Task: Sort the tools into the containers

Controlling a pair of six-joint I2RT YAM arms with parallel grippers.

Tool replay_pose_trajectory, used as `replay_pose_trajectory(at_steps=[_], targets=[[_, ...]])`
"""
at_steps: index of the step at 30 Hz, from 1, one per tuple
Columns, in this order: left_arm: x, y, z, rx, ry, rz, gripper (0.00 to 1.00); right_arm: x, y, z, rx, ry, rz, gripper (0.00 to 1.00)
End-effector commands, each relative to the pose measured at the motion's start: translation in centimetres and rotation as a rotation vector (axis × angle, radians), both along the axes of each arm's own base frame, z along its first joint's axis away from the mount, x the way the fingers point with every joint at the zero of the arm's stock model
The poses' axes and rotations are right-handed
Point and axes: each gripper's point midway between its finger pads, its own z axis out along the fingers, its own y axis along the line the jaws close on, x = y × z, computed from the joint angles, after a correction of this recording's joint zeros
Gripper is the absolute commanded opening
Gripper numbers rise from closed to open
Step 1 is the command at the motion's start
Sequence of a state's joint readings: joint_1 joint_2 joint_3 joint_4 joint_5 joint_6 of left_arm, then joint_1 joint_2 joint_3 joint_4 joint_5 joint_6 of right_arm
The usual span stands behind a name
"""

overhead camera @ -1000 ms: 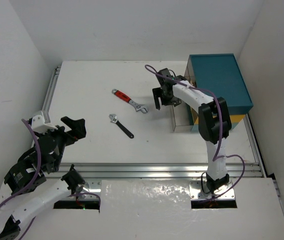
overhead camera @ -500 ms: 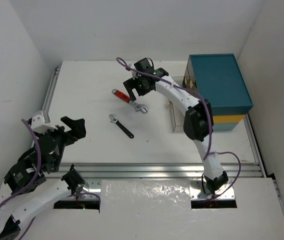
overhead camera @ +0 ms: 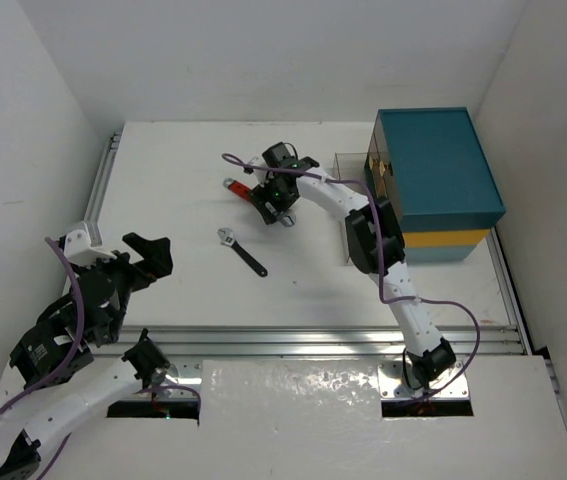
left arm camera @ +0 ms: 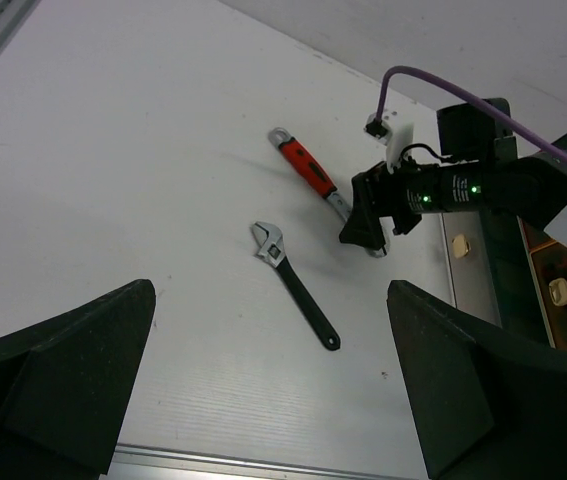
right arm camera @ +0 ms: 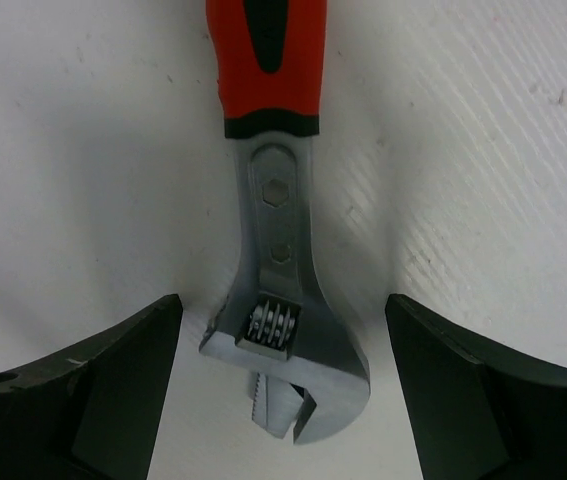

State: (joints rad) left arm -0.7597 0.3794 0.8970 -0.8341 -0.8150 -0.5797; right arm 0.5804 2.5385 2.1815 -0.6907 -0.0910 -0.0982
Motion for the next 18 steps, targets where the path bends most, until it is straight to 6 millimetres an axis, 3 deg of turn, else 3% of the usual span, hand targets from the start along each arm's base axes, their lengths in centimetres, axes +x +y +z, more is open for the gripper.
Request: replay_pose_trajectory(at_steps=[1, 3, 6, 8, 9, 10, 13, 14, 15, 17, 18], targets=[[0.1, -0.2, 0.6, -0.013, -0.028, -0.011, 1.0, 1.9, 2.7, 2.1, 0.086, -0.086, 0.059, 0.83], [0.1, -0.2, 0.6, -0.014, -0.03, -0.013, 1.0, 1.7, 3.0, 1.3, 0.091, -0.072, 0.07, 0.81], [0.0, -0.1, 0.7, -0.019, -0.037, -0.011, 1.0, 1.7, 2.9, -0.5, 0.066, -0.052, 0.068, 0.68], [0.0, -0.2, 0.8, -0.02, -0.036, -0.016, 1.0, 1.4, 2.5, -1.8, 0.024, -0.046, 0.077, 0.56], [0.1, -0.2, 0.6, -0.016, -0.034, -0.015, 1.0, 1.0, 2.1, -2.8, -0.021, -0.039, 0.085, 0.43], [0.1, -0.2, 0.7, -0.016, -0.034, -0.015, 0.99, 1.2, 2.0, -2.6, -0.03, -0.05, 0.079, 0.38], [0.1, -0.2, 0.6, -0.014, -0.032, -0.015, 1.0, -0.3, -0.1, -4.0, -0.139, 0.015, 0.059, 0.24], [0.1, -0.2, 0.7, -0.014, -0.032, -0.015, 1.0, -1.7, -1.4, -4.5, -0.182, 0.076, 0.034, 0.2], [0.1, -0.3, 0.6, -0.013, -0.031, -0.015, 1.0, -2.3, -2.4, -4.1, -0.212, 0.095, 0.01, 0.19], [0.1, -0.2, 0.6, -0.011, -0.028, -0.012, 1.0, -5.6, -5.1, -4.9, -0.258, 0.244, -0.054, 0.17], [0.1, -0.2, 0.6, -0.012, -0.028, -0.011, 1.0, -6.3, -5.8, -3.8, -0.262, 0.263, -0.076, 0.16]])
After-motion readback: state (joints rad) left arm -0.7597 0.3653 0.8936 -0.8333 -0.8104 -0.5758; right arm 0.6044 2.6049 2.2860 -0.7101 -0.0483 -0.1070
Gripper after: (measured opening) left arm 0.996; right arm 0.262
